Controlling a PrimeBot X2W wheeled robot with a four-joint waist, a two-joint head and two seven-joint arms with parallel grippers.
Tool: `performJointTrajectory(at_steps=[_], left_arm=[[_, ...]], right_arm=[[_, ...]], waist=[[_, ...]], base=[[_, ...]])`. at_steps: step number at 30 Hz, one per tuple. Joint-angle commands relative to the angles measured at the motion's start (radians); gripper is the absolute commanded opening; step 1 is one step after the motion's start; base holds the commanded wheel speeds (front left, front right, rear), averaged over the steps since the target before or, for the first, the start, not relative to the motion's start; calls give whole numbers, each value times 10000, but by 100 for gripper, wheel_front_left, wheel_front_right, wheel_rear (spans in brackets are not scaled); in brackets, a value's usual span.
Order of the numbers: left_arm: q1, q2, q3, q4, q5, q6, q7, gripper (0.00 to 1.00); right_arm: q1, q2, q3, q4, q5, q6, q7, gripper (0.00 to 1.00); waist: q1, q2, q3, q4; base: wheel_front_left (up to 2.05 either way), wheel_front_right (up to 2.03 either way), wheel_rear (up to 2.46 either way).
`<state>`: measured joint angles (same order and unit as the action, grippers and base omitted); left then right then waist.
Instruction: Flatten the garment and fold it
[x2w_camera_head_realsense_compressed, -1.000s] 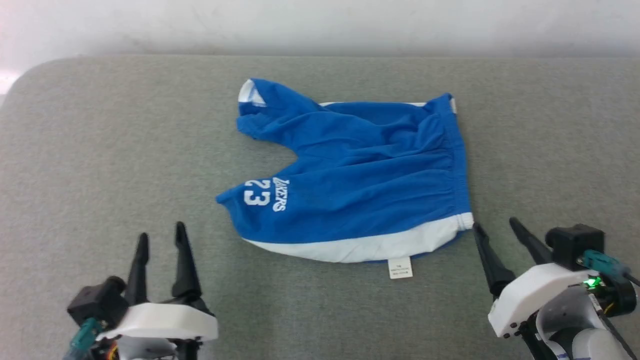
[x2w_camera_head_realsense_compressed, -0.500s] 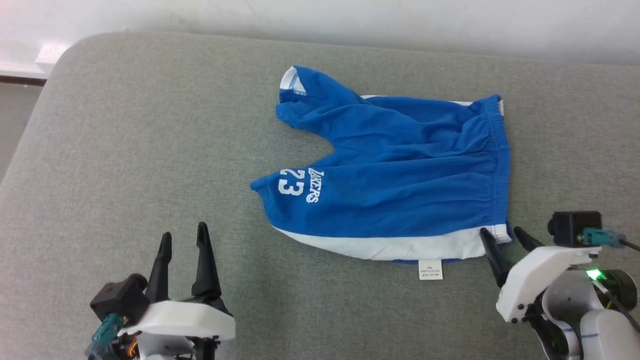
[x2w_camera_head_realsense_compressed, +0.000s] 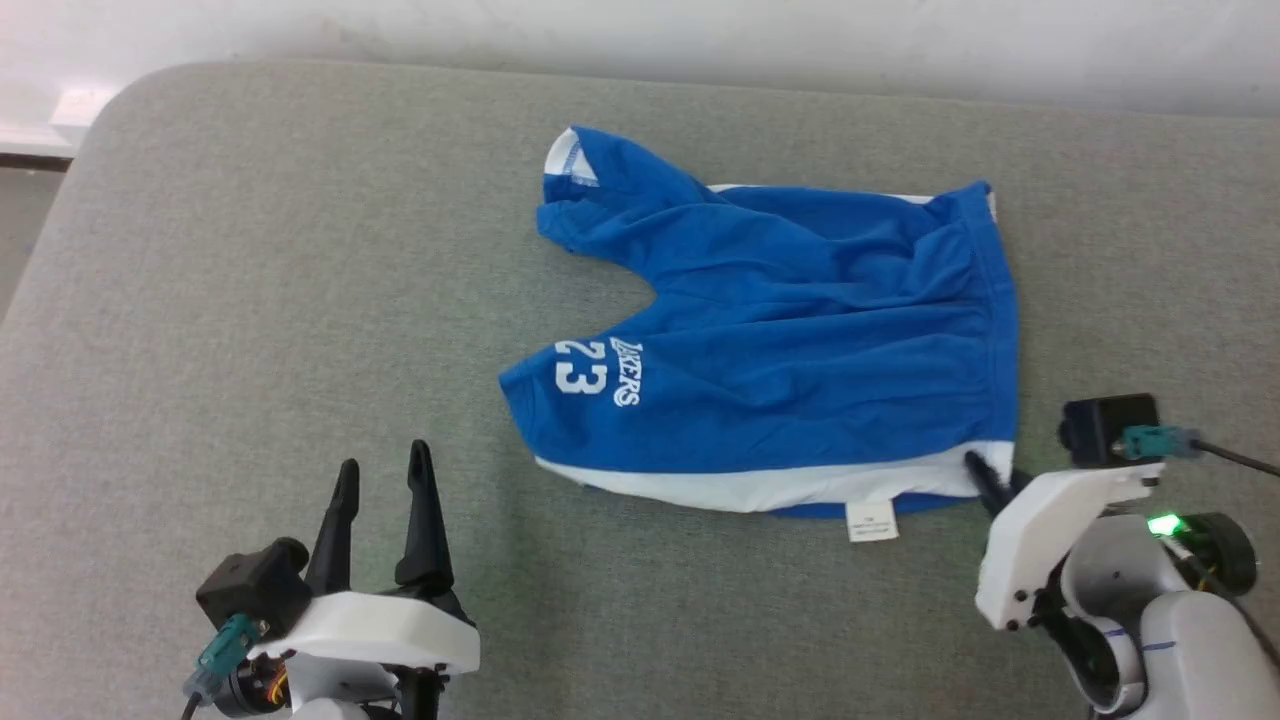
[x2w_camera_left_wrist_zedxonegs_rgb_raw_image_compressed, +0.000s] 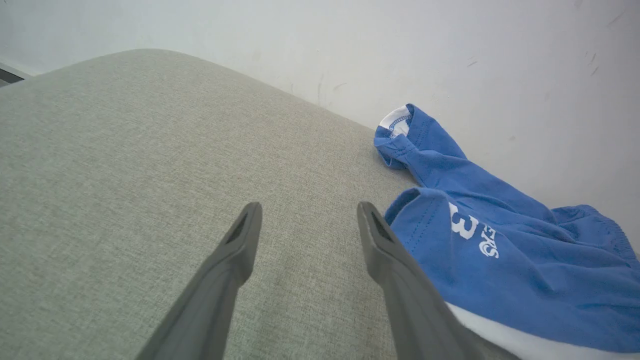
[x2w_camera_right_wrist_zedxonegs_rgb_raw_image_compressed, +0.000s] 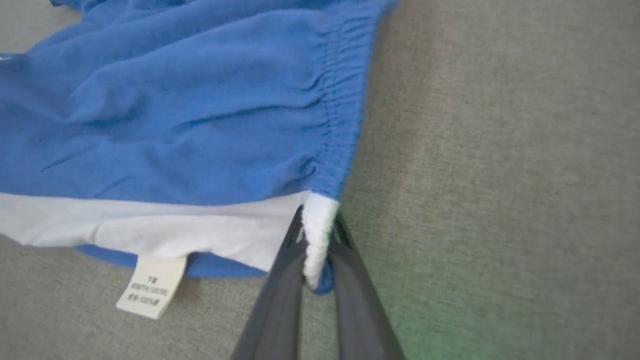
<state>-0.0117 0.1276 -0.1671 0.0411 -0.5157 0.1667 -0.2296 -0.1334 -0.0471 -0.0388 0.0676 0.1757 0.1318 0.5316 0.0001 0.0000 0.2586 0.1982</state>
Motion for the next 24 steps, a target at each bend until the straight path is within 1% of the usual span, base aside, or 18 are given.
performJointTrajectory(at_steps=[1, 4, 7, 11, 13, 16, 19, 24], left_arm=[[-191, 2, -13, 51, -67, -80, -81, 100], [-204, 2, -72, 84, -83, -107, -53, 100], [-171, 44, -116, 125, -199, -192, 112, 100], [39, 144, -268, 112, -272, -258, 453, 100], [146, 202, -324, 164, -428, -397, 665, 100], [334, 233, -502, 158, -773, -692, 1130, 100], [400, 199, -737, -141, -1200, -1041, 1671, 100], [33, 844, -1830, -668, -703, -1376, 3374, 100]], right_arm=[[-100, -31, -137, -69, 4, -11, -200, 0], [-154, -31, -573, -235, 282, -11, -669, 0], [-13, -31, -1309, -368, 502, -11, -1097, 0], [499, -31, -2284, -513, 513, -11, -1474, 0], [799, -31, -2546, -479, 662, -11, -1574, 0], [1133, -31, -2589, -358, 825, -11, -1745, 0], [1248, -31, -2466, -226, 983, -11, -1909, 0], [1268, -31, -2270, -77, 1022, -11, -2068, 0]], waist=[[-1, 0, -28, -119], [-1, 0, -72, -231], [-1, 0, -139, -312], [-1, 0, -246, -396], [-1, 0, -296, -435], [-1, 0, -373, -497], [-1, 0, -429, -511], [-1, 0, -505, -354]], base=[[0, 0, 0], [0, 0, 0], [0, 0, 0], [0, 0, 0], [0, 0, 0], [0, 0, 0], [0, 0, 0], [0, 0, 0]])
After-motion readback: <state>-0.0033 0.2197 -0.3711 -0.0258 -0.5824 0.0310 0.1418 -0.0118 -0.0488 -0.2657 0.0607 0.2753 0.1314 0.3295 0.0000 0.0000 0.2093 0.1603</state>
